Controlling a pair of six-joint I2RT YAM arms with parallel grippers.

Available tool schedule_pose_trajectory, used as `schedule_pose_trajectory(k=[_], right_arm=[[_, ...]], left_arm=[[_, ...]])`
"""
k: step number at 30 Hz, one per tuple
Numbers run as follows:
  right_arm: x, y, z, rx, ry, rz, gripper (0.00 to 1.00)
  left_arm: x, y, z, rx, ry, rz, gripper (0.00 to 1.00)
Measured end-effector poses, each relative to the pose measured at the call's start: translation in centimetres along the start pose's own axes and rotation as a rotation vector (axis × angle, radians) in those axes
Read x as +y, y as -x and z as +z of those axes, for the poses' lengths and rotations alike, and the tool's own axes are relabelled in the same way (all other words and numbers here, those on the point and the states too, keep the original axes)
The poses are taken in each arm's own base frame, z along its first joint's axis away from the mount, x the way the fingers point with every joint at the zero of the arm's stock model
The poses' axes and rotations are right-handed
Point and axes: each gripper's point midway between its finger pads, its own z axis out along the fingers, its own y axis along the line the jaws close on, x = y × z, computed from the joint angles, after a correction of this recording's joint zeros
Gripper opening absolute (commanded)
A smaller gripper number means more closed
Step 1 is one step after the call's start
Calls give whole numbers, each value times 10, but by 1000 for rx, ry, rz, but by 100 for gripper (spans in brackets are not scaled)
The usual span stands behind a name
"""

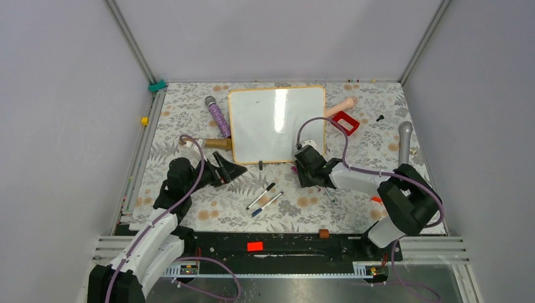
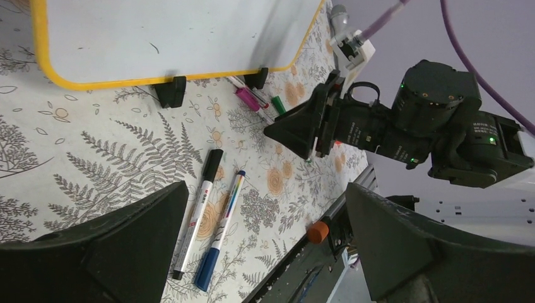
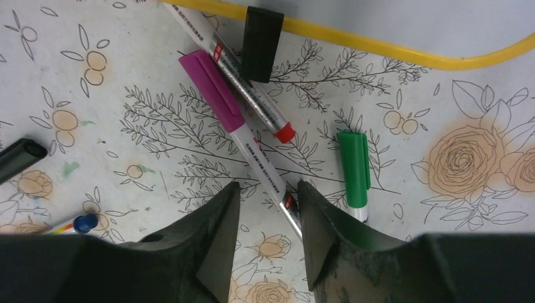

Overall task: Write a sentence on the whiteboard
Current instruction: Pick up the whiteboard marker from the center of the board.

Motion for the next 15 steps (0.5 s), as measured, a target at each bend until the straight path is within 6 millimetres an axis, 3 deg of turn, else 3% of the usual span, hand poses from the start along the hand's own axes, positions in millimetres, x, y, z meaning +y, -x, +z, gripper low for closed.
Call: schedule_pose_trajectory(k=[2, 5, 11, 15], right_arm=[[0, 2, 2, -6, -17, -11, 20], [1, 5, 4, -10, -24, -20, 2], [9, -1, -5, 1, 17, -37, 0], [23, 0, -32, -10, 136, -49, 0]], left_arm=[[-2, -3, 1, 11, -7, 2, 98], [-4, -6, 1, 22, -15, 6, 98], [-11, -17, 4, 65, -32, 12, 97], [-21, -29, 13, 125, -45, 4, 96]])
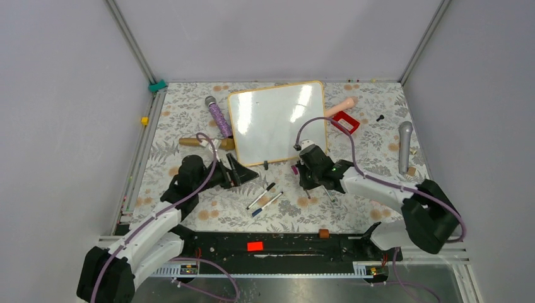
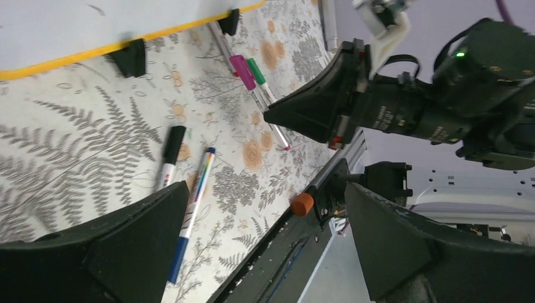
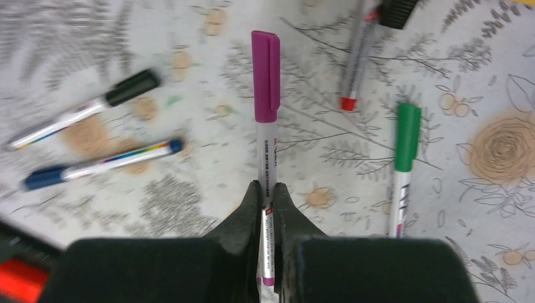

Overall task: Write a sentence on the whiteboard
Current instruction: Pick up the whiteboard marker from the center of the board, then pass from the right arm to the left

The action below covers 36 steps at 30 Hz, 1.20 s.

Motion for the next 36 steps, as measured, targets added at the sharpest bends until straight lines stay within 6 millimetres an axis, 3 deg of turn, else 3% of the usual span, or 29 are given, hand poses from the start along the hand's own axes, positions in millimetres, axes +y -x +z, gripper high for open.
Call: schedule_pose_trajectory(k=[8, 14, 22, 29, 36], right_arm=[[46, 17, -60, -55, 290, -18, 0], [70, 20, -88, -60, 441, -31, 0], [88, 13, -102, -11, 561, -37, 0], [97, 17, -112, -12, 618, -40, 0], [101, 24, -117, -25, 633, -42, 0]], left_arm=[[-32, -18, 27, 96, -64, 9, 89], [-38, -22, 45, 134, -78, -23, 82], [-49, -18, 54, 134, -106, -34, 67], [-47, -22, 58, 153, -102, -43, 59], [-48, -26, 58, 171, -104, -57, 40]])
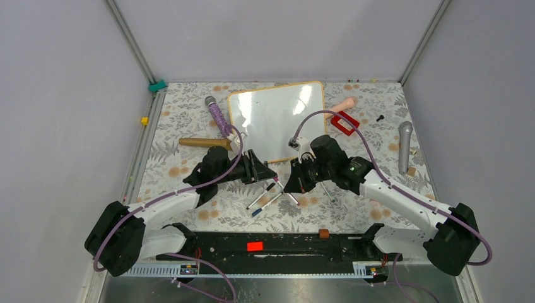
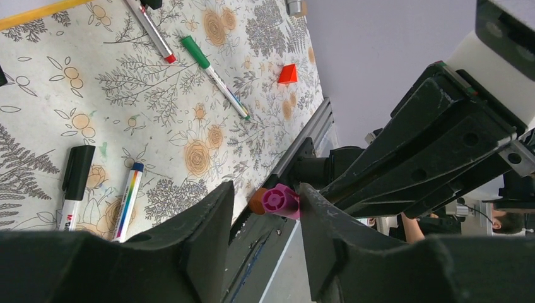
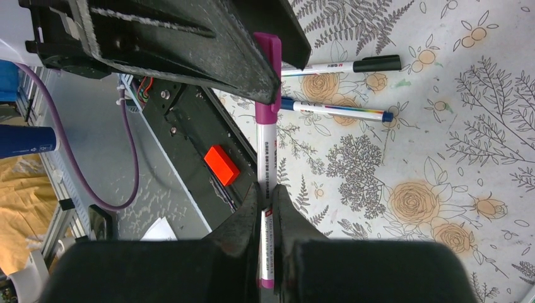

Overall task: Write a sentence on the whiteboard
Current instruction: Pass from the right arm to the left, then open the pen cap from the whiteboard marker.

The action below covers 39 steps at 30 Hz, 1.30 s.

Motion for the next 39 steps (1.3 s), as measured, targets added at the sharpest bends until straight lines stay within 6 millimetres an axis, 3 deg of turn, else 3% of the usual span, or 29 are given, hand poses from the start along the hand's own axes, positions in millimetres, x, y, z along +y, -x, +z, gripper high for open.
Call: schedule_pose_trajectory(k=[3, 5, 7, 10, 11, 16, 18, 20, 27, 34, 37, 39], right_arm=[[0, 2, 1, 0, 0, 1, 0], [0, 2, 2, 3, -1, 3, 0], [0, 2, 2, 4, -1, 4, 0], [-1, 1, 3, 7, -3, 2, 0], [-1, 2, 3, 6, -3, 1, 4], [0, 3, 2, 1, -3, 8, 57], [2, 8, 1, -27, 2, 6, 69], [6, 15, -3, -73, 12, 2, 74], [24, 46, -26, -347, 80, 58, 74], [16, 66, -27, -601, 159, 311, 69], [21, 82, -36, -672, 198, 365, 64], [27, 92, -45, -721, 229, 385, 50]], left_arm=[[-2, -1, 1, 6, -11, -9, 36], [-6, -1, 2, 11, -30, -24, 24], [-10, -1, 4, 13, -49, -45, 4], [-20, 3, 6, 8, -90, -81, 0], [-21, 3, 6, 8, -95, -91, 0], [-20, 2, 7, 1, -113, -142, 0], [-22, 2, 6, -3, -125, -163, 0], [-25, 2, 5, -10, -141, -183, 0], [-51, 20, -5, -82, -225, -219, 0], [-82, 47, -20, -204, -309, -210, 0], [-89, 57, -21, -236, -323, -211, 0], [-93, 62, -22, -254, -331, -210, 0]])
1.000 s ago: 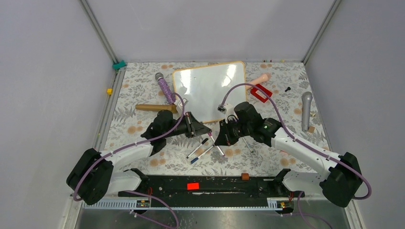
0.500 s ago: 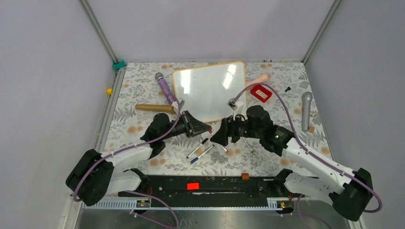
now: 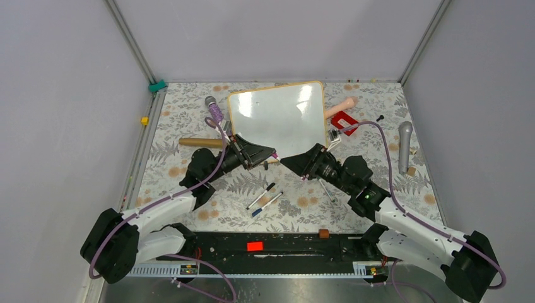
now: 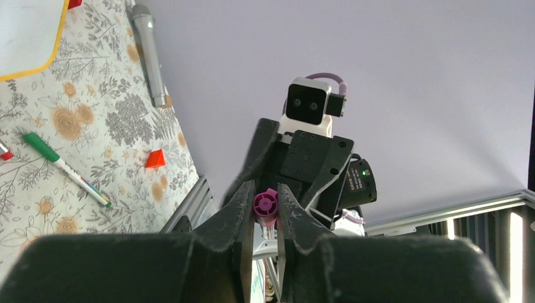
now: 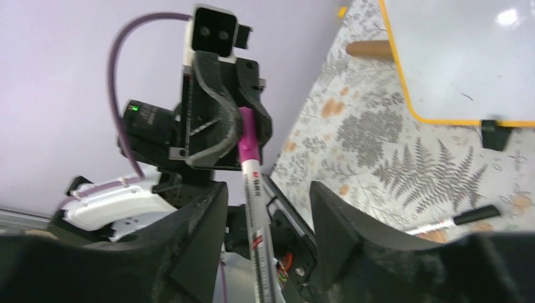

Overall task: Write a sentence on the whiteboard
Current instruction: Open the pen cap from the whiteboard marker.

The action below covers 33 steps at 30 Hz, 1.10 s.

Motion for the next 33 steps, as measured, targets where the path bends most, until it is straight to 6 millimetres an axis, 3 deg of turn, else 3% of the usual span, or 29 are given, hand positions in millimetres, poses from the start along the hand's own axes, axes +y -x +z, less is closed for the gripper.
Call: schedule_pose_trajectory(k=[3, 8, 12, 16, 25, 33], right_arm=[[13, 10, -1, -43, 41, 28, 45], [22, 17, -2, -69, 70, 70, 55], [21, 15, -4, -71, 76, 91, 62], [15, 10, -7, -66, 67, 104, 61], [17, 12, -8, -76, 79, 119, 53], [9, 7, 3, -56, 64, 149, 47]], left_arm=[[-5, 5, 2, -22, -14, 8, 0], [-9, 11, 1, -59, -20, 14, 0], [-20, 18, -3, -104, -44, 28, 0], [-30, 23, -9, -141, -60, 61, 0], [-23, 25, -9, -148, -21, 75, 0], [-5, 23, -1, -132, 18, 39, 0]])
